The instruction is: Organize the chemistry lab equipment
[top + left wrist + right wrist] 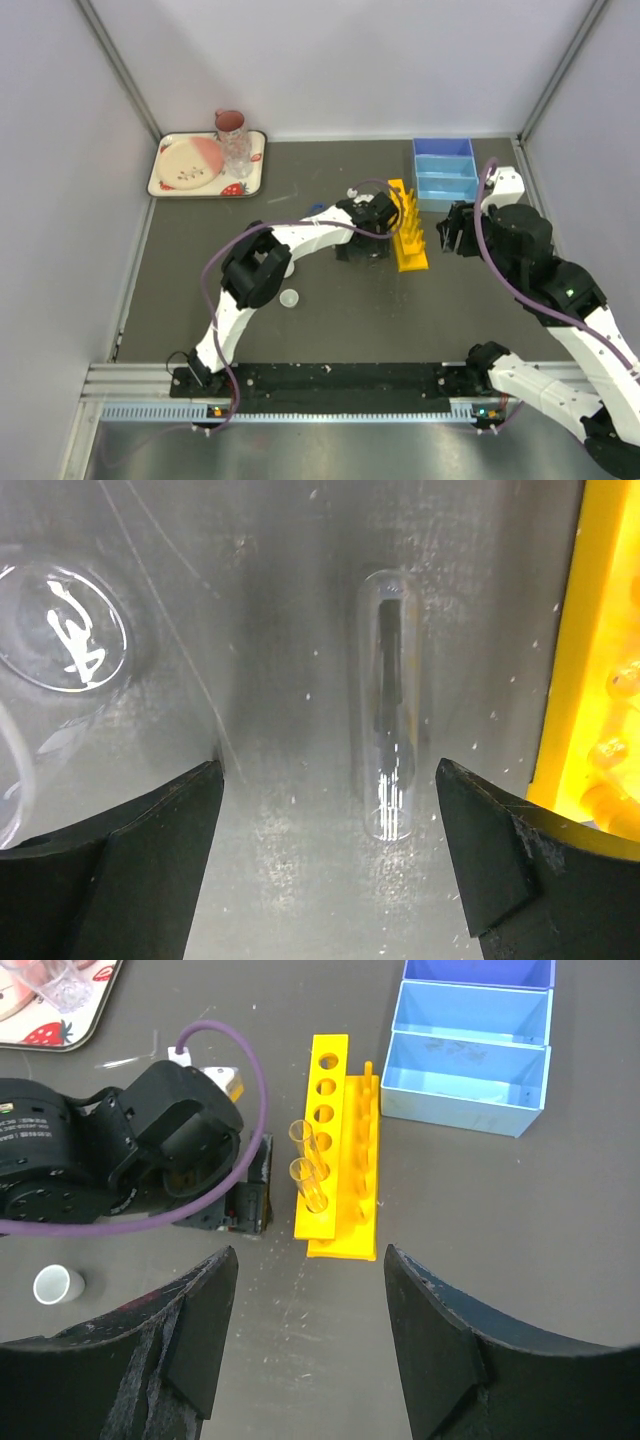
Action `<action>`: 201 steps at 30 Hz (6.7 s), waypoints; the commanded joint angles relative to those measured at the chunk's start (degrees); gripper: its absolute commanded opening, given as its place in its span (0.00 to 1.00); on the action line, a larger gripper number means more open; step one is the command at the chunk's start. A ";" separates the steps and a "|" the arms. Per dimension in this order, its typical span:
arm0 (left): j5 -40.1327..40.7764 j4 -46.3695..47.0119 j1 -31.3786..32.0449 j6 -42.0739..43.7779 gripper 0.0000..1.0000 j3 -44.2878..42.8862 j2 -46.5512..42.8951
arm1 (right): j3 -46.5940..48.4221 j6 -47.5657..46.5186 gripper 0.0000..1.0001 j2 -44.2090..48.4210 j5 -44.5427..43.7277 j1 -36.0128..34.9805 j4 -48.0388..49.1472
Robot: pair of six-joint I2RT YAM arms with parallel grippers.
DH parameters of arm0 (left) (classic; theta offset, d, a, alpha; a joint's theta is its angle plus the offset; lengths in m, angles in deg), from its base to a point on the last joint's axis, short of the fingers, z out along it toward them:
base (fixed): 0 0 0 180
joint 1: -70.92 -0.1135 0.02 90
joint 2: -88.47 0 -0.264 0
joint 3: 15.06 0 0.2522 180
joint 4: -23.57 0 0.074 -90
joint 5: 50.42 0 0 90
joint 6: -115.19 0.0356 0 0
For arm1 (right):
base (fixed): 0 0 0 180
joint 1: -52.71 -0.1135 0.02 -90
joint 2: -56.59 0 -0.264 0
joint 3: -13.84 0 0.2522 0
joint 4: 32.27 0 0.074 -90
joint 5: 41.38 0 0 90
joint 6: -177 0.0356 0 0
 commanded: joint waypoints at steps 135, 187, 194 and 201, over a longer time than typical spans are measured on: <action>-33.26 19.98 9.00 29.54 0.99 34.13 -75.48 | 1.04 16.76 0.20 -6.55 40.97 -15.77 16.00; -29.30 15.93 5.84 32.89 0.99 37.91 -75.83 | -7.39 6.64 0.18 -23.50 -4.49 11.83 16.69; -30.00 15.23 4.87 33.32 0.99 38.08 -75.83 | -7.48 6.73 0.18 -26.59 -3.43 11.83 18.88; -31.06 15.23 3.99 33.33 0.99 38.43 -76.18 | -8.01 6.82 0.18 -28.43 -2.65 11.83 20.73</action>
